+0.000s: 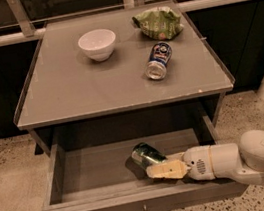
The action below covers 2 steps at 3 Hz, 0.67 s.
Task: Place green can into top drawer
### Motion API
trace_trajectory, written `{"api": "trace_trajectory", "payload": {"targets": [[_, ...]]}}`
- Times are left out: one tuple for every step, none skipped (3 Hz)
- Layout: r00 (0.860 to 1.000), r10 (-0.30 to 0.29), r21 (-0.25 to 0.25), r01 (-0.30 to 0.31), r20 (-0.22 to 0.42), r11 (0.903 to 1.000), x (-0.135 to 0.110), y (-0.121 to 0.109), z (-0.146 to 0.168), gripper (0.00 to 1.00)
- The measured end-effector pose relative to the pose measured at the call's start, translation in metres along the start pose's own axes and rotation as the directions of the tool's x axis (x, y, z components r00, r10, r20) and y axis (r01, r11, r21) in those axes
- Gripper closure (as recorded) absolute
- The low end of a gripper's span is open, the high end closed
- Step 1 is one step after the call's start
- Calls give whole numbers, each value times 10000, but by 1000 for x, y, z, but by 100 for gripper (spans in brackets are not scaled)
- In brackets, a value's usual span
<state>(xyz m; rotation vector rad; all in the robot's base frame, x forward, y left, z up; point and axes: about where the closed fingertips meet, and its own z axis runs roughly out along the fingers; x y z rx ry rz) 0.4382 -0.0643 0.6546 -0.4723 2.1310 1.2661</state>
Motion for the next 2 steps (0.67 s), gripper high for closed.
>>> {"api": "trace_trajectory", "payload": {"targets": [[10000,0,-1,0,-1,10000,0,0,0,0],[10000,0,-1,0,-1,10000,0,0,0,0]]}}
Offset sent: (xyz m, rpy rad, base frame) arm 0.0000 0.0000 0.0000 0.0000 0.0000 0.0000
